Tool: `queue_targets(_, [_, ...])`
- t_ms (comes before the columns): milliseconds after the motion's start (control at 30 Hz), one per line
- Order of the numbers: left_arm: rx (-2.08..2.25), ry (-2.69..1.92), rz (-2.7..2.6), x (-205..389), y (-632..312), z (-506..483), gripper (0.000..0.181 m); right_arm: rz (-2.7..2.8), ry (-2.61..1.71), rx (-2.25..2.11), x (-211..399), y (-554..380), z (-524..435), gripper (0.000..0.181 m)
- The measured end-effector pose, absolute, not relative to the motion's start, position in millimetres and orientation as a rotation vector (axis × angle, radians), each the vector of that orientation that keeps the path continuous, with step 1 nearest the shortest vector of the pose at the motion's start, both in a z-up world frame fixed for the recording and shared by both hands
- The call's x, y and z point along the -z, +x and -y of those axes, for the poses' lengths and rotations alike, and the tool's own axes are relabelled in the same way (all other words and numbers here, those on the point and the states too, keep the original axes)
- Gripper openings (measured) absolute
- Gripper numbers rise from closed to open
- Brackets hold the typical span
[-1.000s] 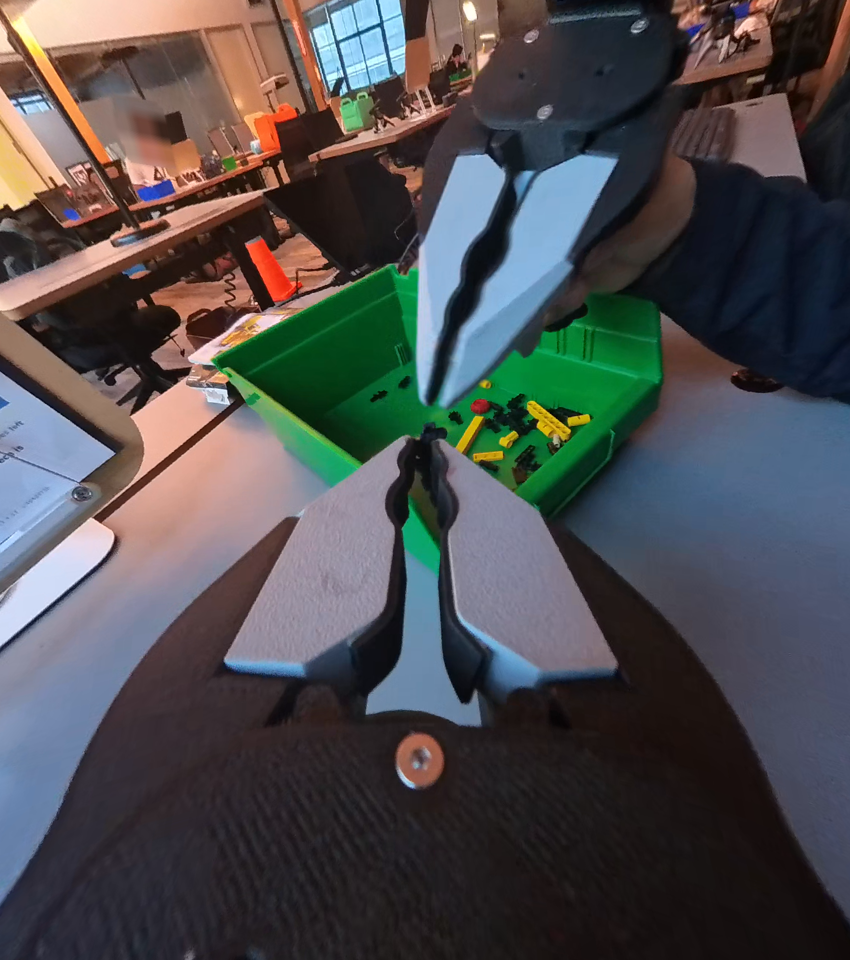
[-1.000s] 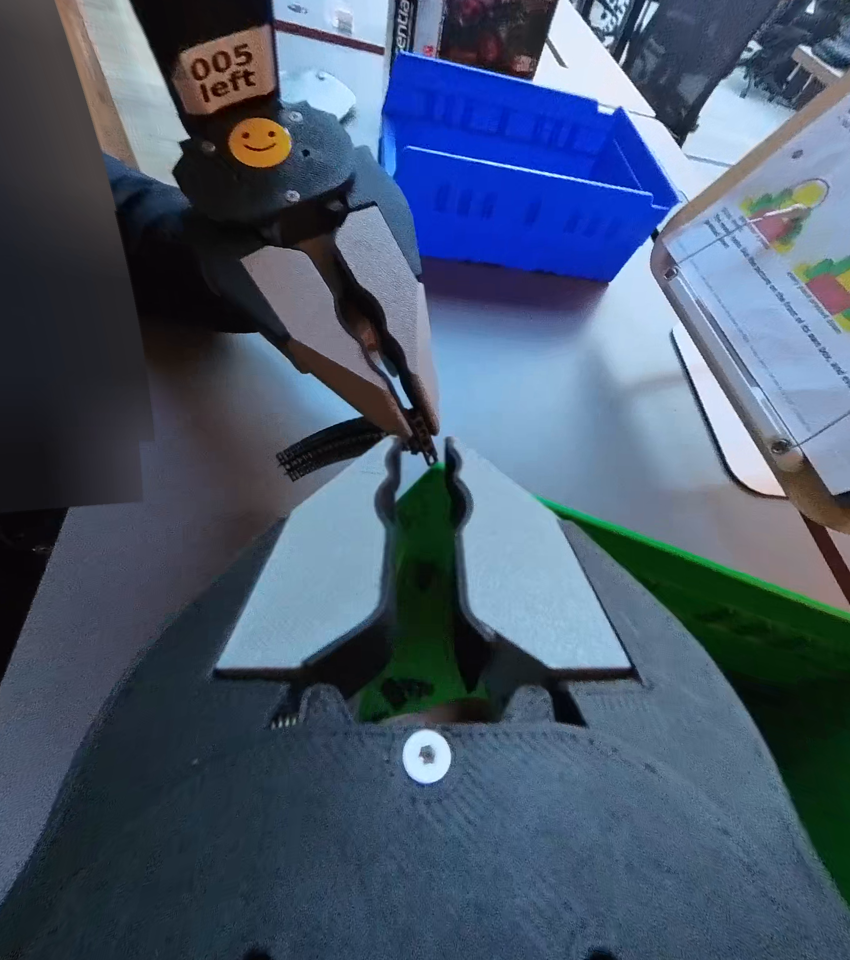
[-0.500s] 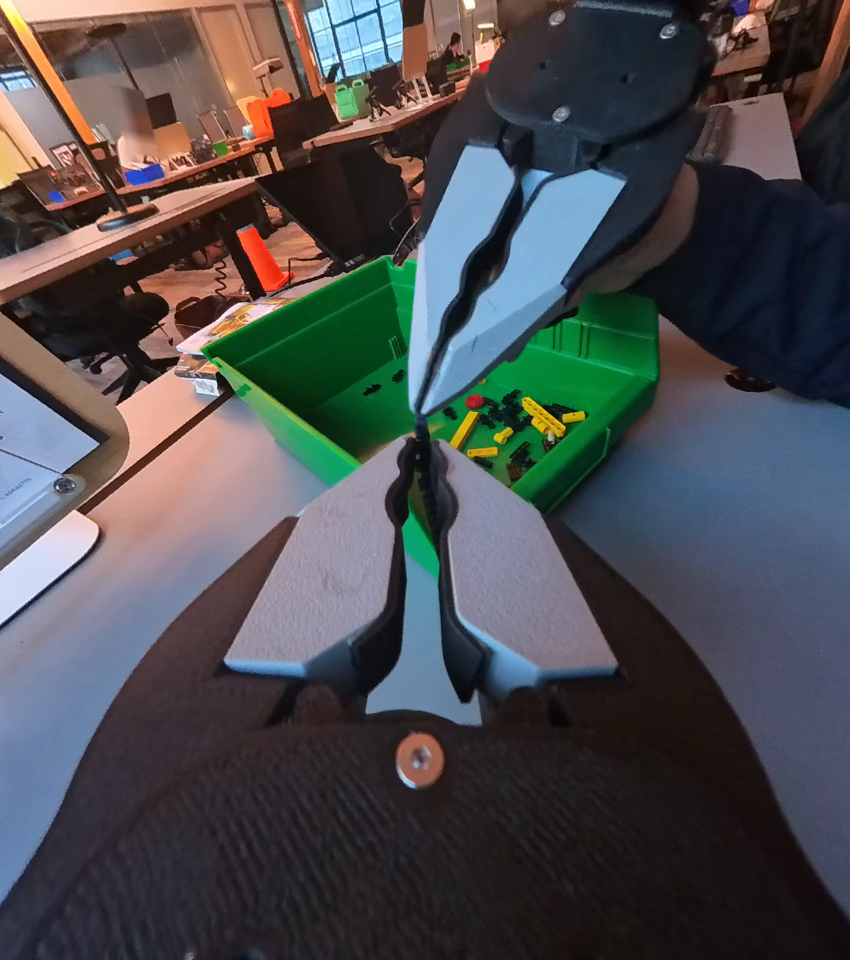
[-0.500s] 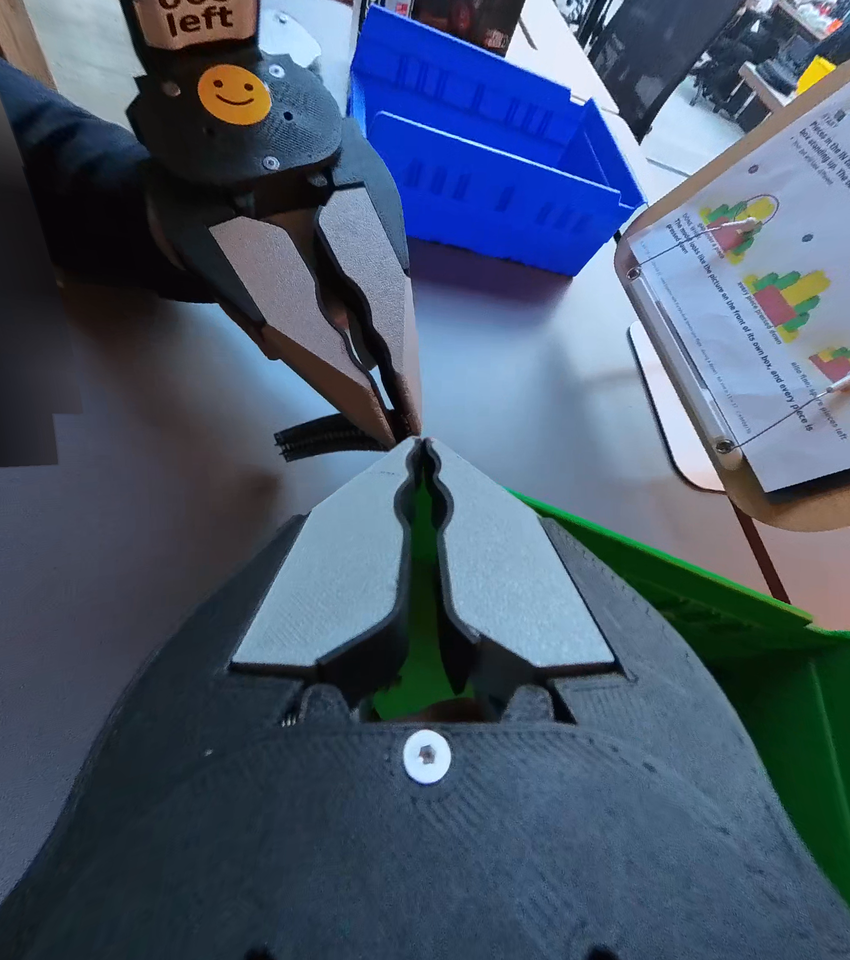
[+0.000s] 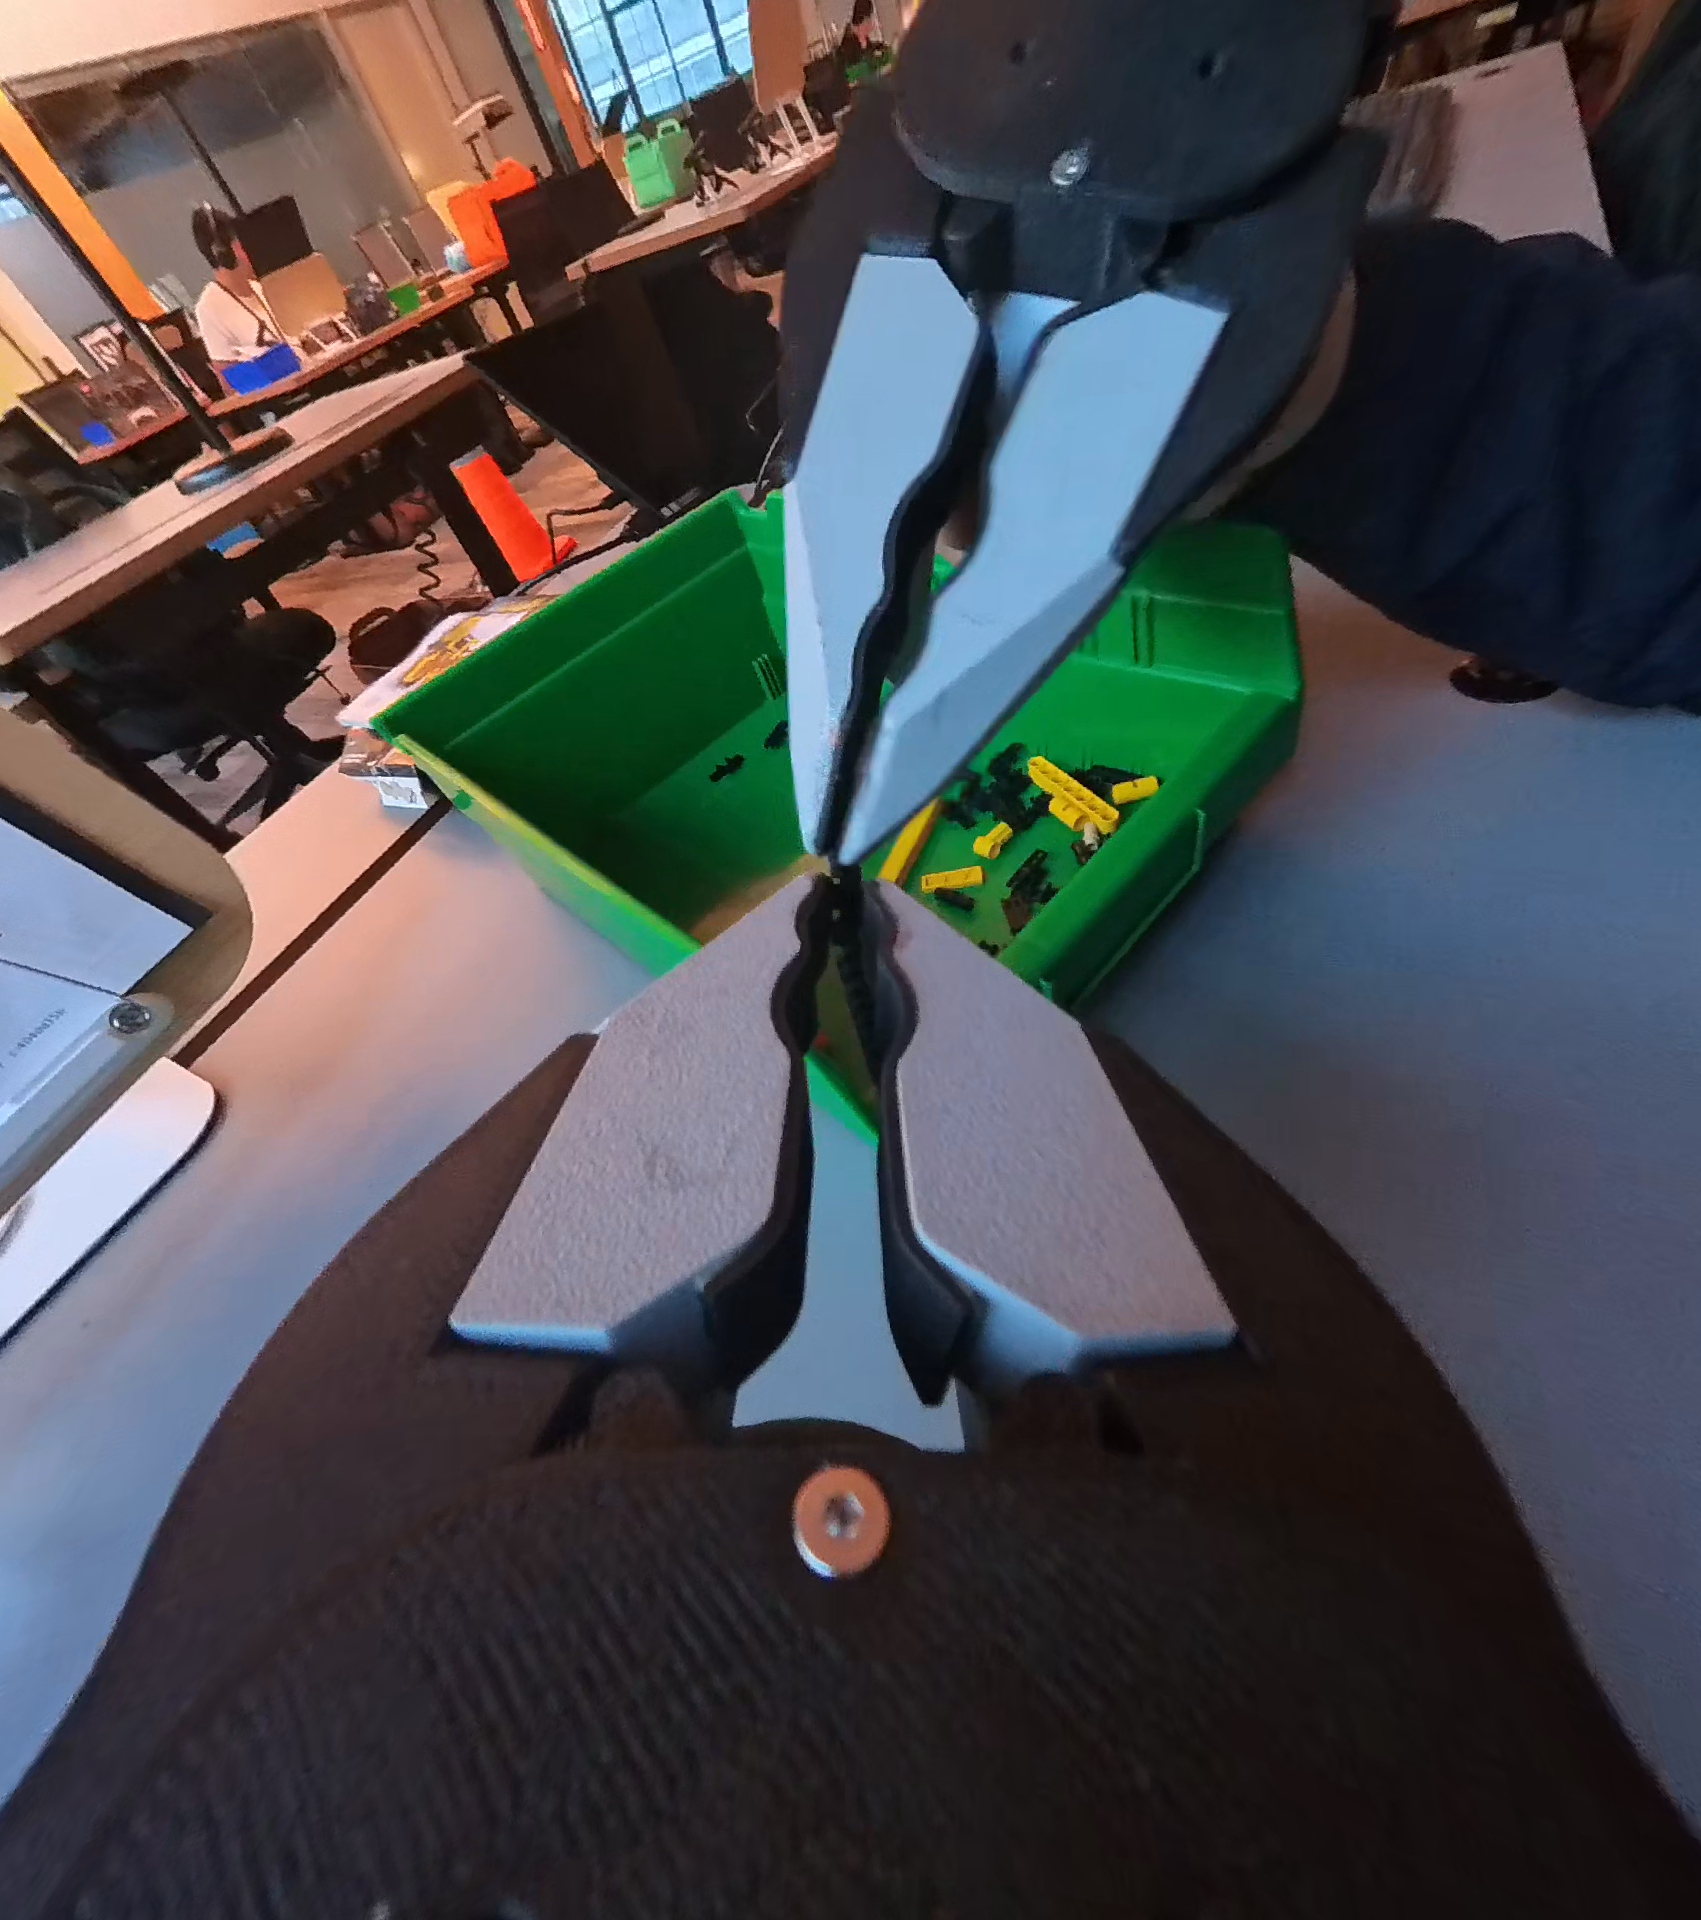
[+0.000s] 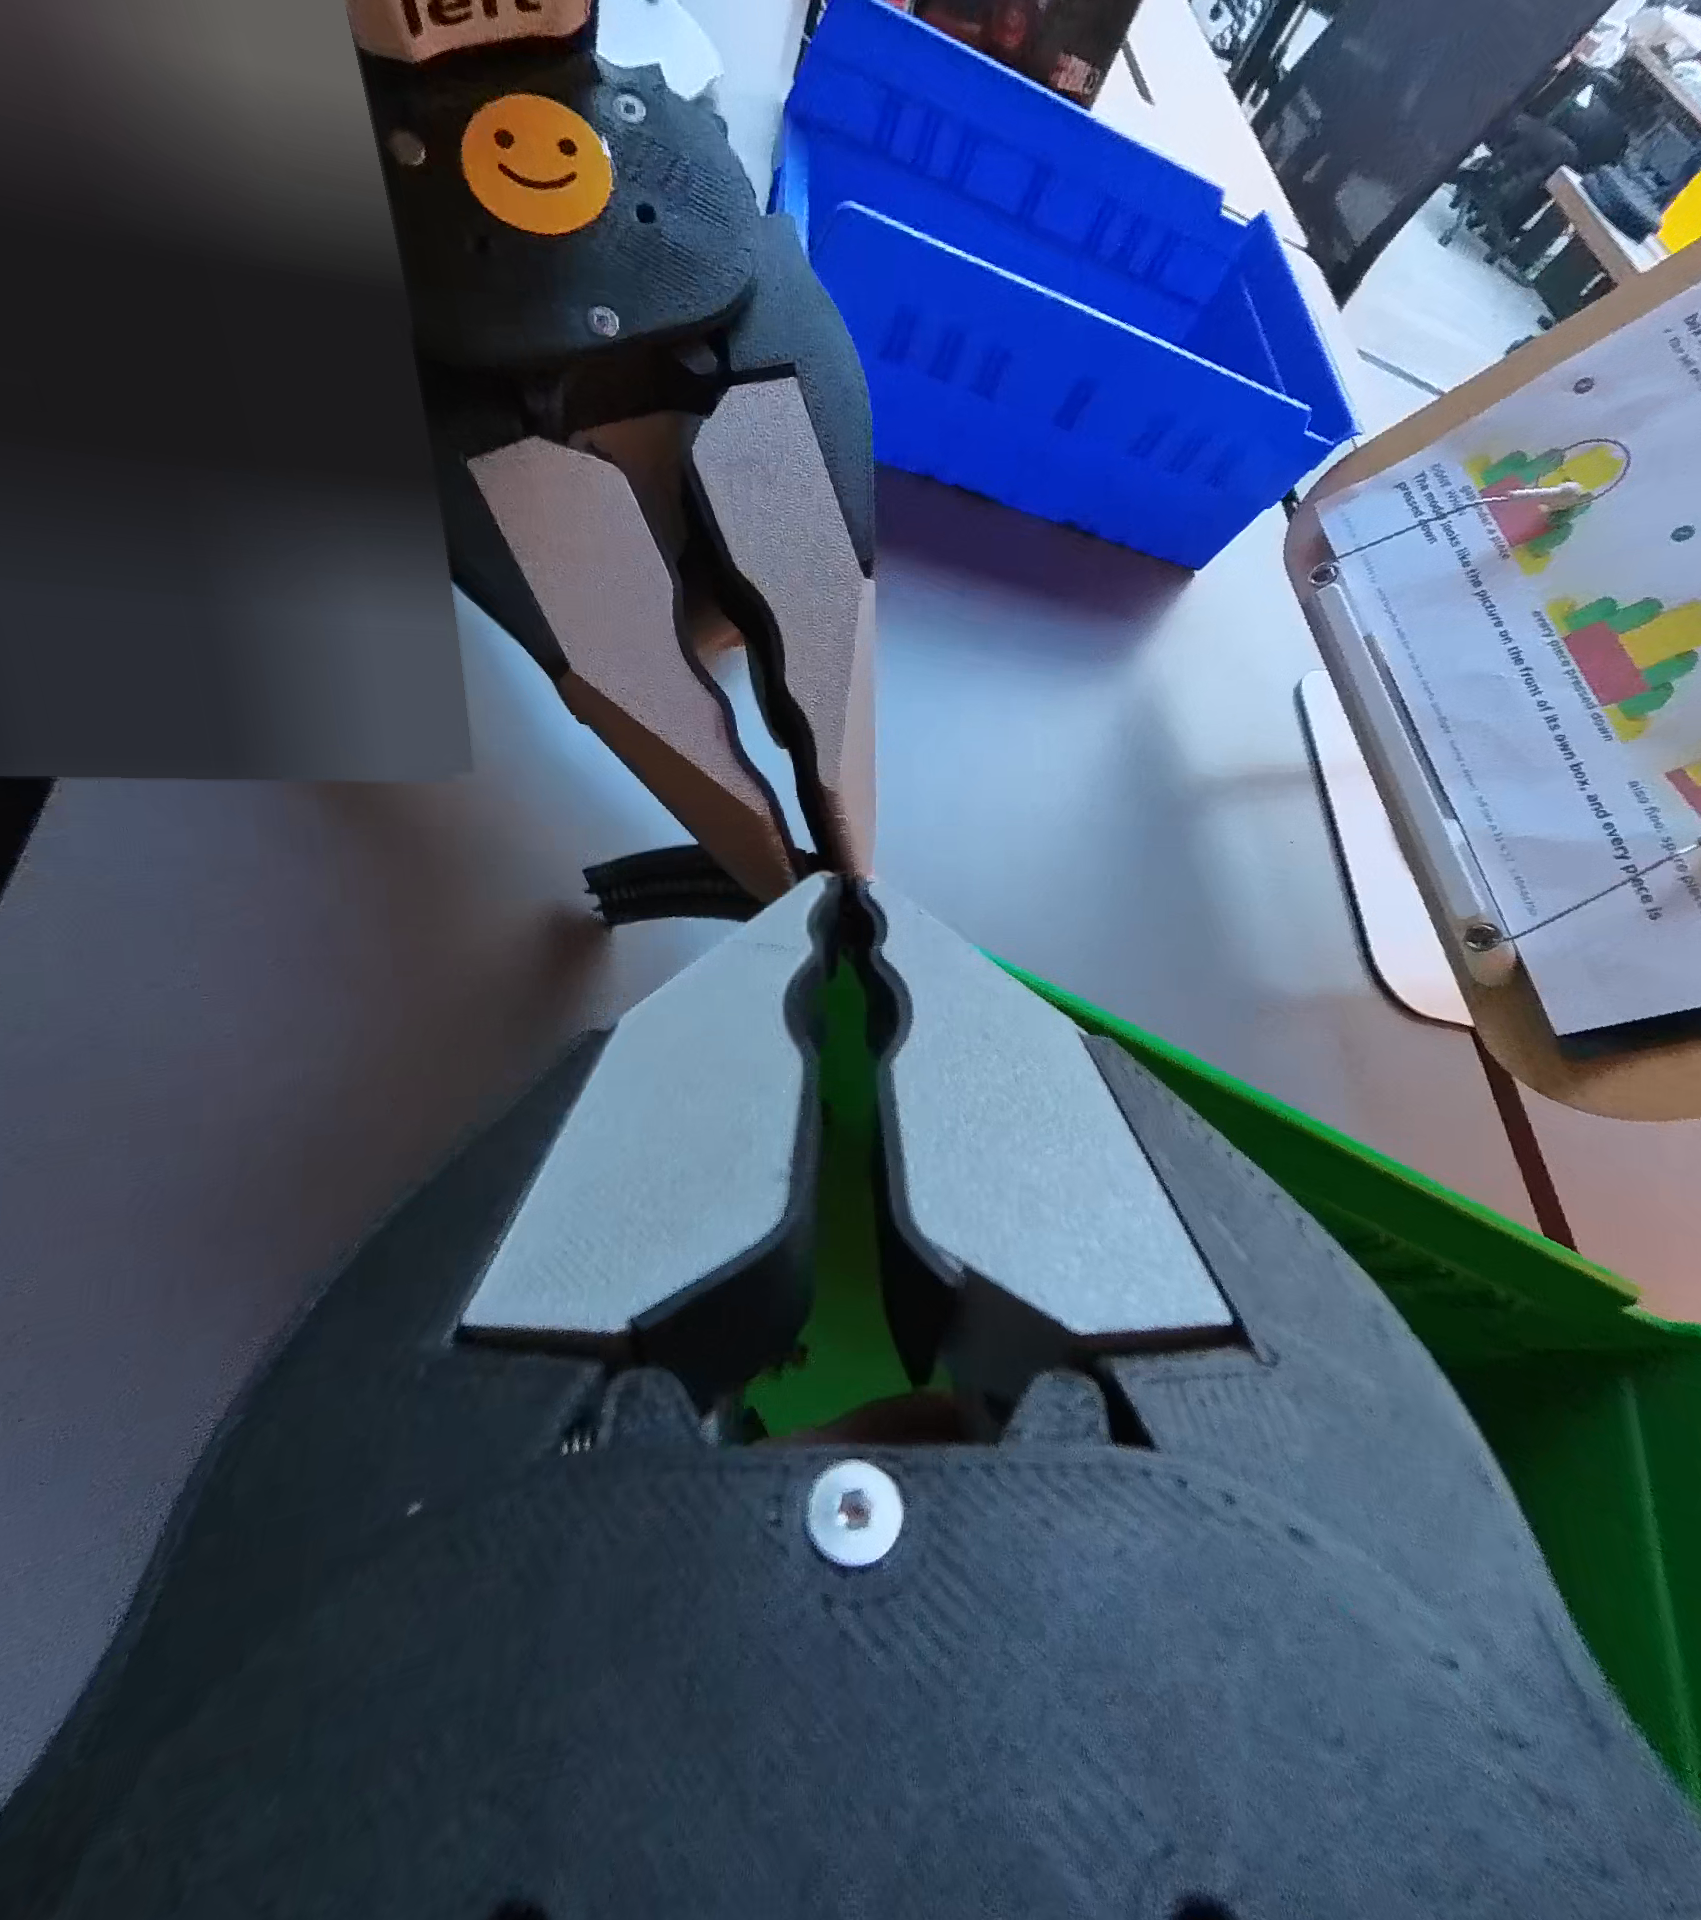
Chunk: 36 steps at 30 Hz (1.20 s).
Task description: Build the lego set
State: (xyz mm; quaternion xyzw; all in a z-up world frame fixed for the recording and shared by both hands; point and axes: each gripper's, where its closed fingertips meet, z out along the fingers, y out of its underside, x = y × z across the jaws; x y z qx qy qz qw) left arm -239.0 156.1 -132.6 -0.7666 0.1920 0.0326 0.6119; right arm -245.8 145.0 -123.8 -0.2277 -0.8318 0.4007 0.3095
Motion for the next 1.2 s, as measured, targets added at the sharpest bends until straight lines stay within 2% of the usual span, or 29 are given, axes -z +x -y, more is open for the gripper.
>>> queue_targets(233, [-0.179, -1.752, -0.468, 132, -238, -166, 0.002, 2.252, -0.631, -1.192, 122, -235, -146, 0.000])
queue_targets(433, [-0.200, -1.759, -0.465, 132, -237, -170, 0.002, 2.221, -0.608, -1.098, 121, -234, -153, 0.000])
queue_targets(600, [-0.148, -1.770, -0.430, 132, -236, -172, 0.001, 2.204, -0.587, -1.013, 123, -235, -158, 0.018])
queue_targets(900, [-0.169, -1.778, -0.436, 133, -240, -169, 0.002, 2.174, -0.585, -0.948, 126, -242, -161, 0.002])
queue_targets(1067, [-0.155, -1.766, -0.448, 132, -235, -169, 0.001, 2.177, -0.594, -0.978, 125, -241, -160, 0.006])
queue_targets(1200, [-0.181, -1.778, -0.459, 135, -235, -169, 0.002, 2.191, -0.581, -0.953, 130, -242, -159, 0.003])
